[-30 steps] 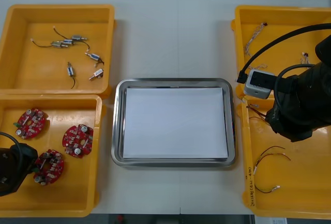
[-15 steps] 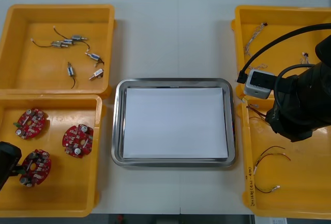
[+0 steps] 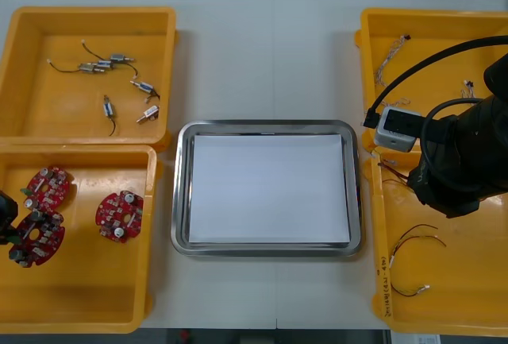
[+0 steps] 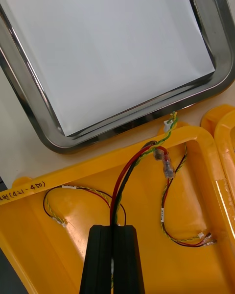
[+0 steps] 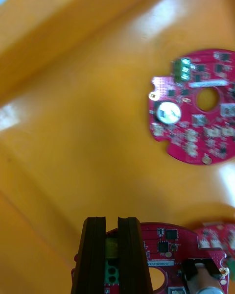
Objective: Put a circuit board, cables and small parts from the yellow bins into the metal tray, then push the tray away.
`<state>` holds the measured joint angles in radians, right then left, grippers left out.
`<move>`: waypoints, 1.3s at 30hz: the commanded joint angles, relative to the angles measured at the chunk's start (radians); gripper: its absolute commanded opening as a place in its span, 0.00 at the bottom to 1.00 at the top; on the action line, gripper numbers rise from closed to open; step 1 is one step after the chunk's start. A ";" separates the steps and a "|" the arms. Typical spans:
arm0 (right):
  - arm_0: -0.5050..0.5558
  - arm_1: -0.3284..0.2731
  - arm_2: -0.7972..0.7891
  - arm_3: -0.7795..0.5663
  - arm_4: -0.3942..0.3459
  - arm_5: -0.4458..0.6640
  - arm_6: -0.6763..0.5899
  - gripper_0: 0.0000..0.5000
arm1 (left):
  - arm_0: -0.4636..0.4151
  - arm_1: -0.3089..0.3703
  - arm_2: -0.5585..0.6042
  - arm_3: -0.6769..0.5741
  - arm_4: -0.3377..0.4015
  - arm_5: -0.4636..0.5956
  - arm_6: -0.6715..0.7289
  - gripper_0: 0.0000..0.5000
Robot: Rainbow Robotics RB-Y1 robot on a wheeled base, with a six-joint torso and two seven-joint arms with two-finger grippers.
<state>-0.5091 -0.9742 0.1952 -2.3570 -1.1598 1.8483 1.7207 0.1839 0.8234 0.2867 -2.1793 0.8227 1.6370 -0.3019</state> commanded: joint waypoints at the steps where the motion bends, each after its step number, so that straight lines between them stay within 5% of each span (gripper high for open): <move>1: -0.031 -0.038 0.013 -0.025 -0.008 0.002 -0.030 0.00 | -0.112 0.083 -0.004 -0.056 0.066 0.050 -0.036 0.00; 19: -0.031 -0.038 0.013 -0.025 -0.008 -0.003 -0.030 0.00 | -0.537 0.152 -0.417 -0.079 0.112 0.126 -0.022 0.00; 39: -0.031 -0.038 0.013 -0.025 -0.008 -0.001 -0.030 0.00 | -0.888 -0.044 -0.848 0.023 -0.040 0.106 0.043 0.00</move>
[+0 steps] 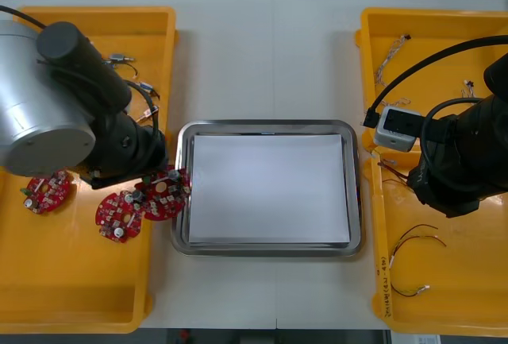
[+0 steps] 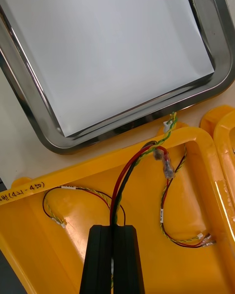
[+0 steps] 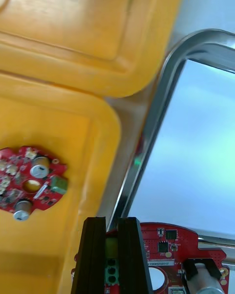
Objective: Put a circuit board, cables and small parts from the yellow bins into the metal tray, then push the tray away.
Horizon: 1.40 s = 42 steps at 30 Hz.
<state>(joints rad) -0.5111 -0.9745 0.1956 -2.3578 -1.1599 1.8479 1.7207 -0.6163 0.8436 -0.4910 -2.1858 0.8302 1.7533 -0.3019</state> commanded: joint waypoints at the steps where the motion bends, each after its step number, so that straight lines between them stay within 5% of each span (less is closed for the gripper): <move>1: -0.029 -0.038 0.013 -0.024 -0.009 -0.003 -0.030 0.00 | -0.094 -0.072 -0.081 0.035 -0.056 -0.014 0.046 0.00; 11: -0.029 -0.038 0.013 -0.023 -0.012 -0.003 -0.030 0.00 | -0.137 -0.147 -0.228 0.112 -0.164 -0.129 0.073 0.00; 42: -0.029 -0.038 0.013 -0.024 -0.020 0.007 -0.030 0.00 | -0.088 -0.155 -0.403 0.221 -0.293 -0.296 0.089 0.01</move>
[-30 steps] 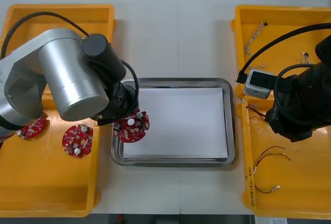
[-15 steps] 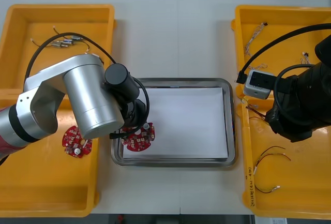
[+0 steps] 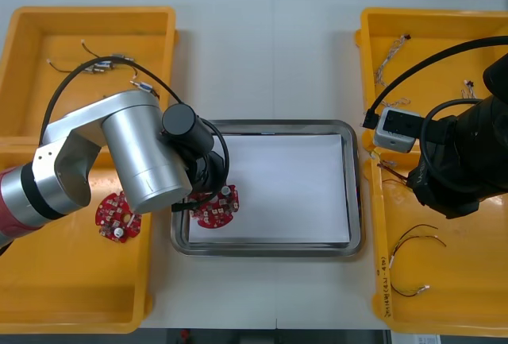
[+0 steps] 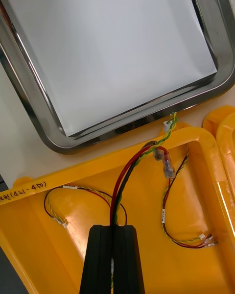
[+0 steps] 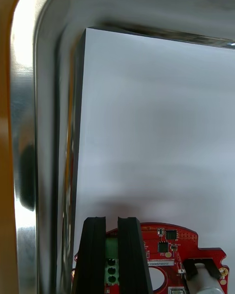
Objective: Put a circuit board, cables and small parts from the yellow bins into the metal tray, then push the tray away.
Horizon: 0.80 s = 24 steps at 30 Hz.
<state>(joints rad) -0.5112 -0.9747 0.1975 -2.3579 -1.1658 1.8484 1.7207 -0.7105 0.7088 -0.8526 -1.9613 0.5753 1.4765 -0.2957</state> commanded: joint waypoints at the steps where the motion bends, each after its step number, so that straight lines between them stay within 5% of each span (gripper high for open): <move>1: -0.029 -0.038 0.011 -0.024 -0.014 0.006 -0.030 0.00 | 0.006 -0.018 -0.048 -0.002 -0.049 -0.024 0.084 0.03; 12: -0.029 -0.038 0.011 -0.024 -0.015 0.006 -0.030 0.00 | 0.016 -0.022 -0.052 -0.002 -0.043 -0.027 0.092 0.11; 13: -0.029 -0.038 0.011 -0.024 -0.015 0.006 -0.030 0.00 | 0.016 -0.022 -0.052 -0.002 -0.043 -0.028 0.095 0.20; 17: -0.029 -0.038 0.011 -0.024 -0.014 0.006 -0.030 0.00 | 0.016 -0.022 -0.052 -0.002 -0.041 -0.038 0.101 1.00; 24: -0.029 -0.038 0.011 -0.024 -0.015 0.006 -0.030 0.00 | 0.016 -0.022 -0.052 -0.004 -0.046 -0.054 0.118 1.00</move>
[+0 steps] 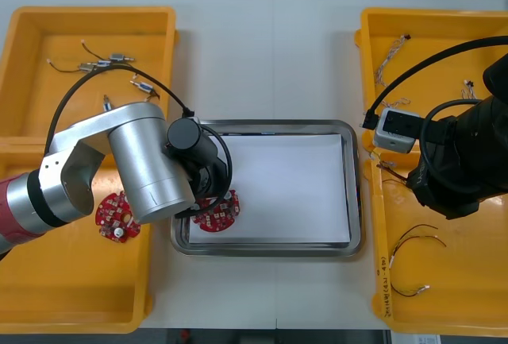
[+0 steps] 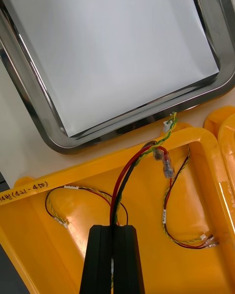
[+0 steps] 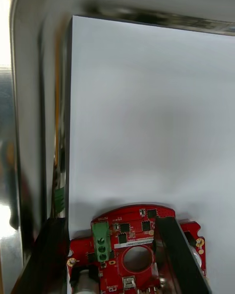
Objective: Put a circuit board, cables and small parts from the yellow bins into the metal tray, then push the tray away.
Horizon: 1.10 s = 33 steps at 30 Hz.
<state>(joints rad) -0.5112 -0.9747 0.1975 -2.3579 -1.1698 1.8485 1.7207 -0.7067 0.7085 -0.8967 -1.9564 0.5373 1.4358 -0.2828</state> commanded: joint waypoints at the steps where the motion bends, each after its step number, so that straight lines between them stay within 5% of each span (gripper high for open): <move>1: -0.029 -0.039 0.011 -0.023 -0.010 0.006 -0.030 0.00 | 0.012 -0.021 -0.008 -0.012 -0.010 -0.014 0.108 1.00; 9: -0.029 -0.039 0.011 -0.024 -0.010 0.006 -0.030 0.00 | 0.012 -0.006 0.053 -0.052 0.027 0.011 0.120 1.00; 19: -0.040 -0.038 0.017 -0.024 -0.031 -0.012 -0.024 0.00 | -0.008 0.022 0.222 -0.142 0.128 0.169 0.111 1.00; 33: -0.256 0.011 0.270 0.019 -0.024 -0.068 -0.039 0.00 | -0.037 0.160 0.486 -0.156 0.319 0.336 0.034 1.00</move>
<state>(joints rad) -0.6731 -0.9736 0.3943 -2.3543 -1.1969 1.7899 1.7199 -0.7080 0.8006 -0.4737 -2.0793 0.8278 1.7347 -0.2076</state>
